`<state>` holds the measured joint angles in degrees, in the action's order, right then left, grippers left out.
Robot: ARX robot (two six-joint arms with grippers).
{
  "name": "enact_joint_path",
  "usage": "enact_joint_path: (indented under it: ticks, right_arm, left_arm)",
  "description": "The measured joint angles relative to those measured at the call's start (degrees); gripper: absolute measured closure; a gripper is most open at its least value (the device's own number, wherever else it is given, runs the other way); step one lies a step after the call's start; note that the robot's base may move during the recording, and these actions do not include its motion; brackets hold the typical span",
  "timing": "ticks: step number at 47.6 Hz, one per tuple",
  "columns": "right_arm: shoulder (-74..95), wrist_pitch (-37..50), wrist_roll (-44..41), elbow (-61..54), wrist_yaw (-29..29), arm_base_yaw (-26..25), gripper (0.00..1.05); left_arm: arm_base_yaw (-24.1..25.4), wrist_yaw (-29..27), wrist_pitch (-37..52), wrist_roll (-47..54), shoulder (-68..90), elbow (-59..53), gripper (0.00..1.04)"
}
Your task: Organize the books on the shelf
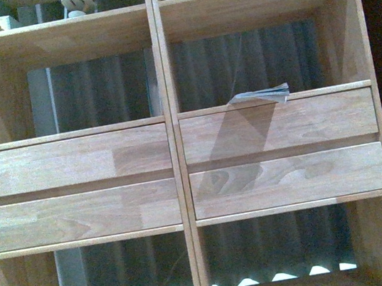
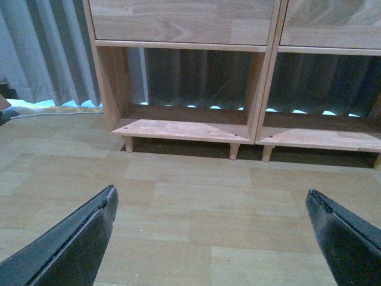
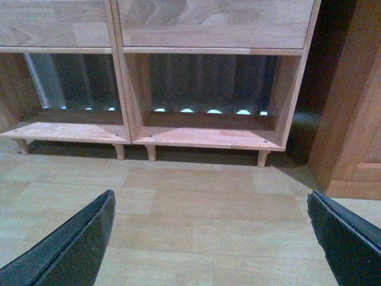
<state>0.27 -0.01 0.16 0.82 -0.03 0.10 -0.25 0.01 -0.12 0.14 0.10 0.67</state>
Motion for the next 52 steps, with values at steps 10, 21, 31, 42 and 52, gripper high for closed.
enact_joint_path:
  ticks: [10,21,31,42,52]
  right_arm:
    - [0.0,0.0,0.0,0.0,0.0,0.0,0.07]
    - [0.0,0.0,0.0,0.0,0.0,0.0,0.07]
    - [0.0,0.0,0.0,0.0,0.0,0.0,0.07]
    - [0.0,0.0,0.0,0.0,0.0,0.0,0.07]
    - [0.0,0.0,0.0,0.0,0.0,0.0,0.07]
  left_arm:
    - [0.0,0.0,0.0,0.0,0.0,0.0,0.07]
    - [0.0,0.0,0.0,0.0,0.0,0.0,0.07]
    - [0.0,0.0,0.0,0.0,0.0,0.0,0.07]
    - [0.0,0.0,0.0,0.0,0.0,0.0,0.07]
    - [0.0,0.0,0.0,0.0,0.0,0.0,0.07]
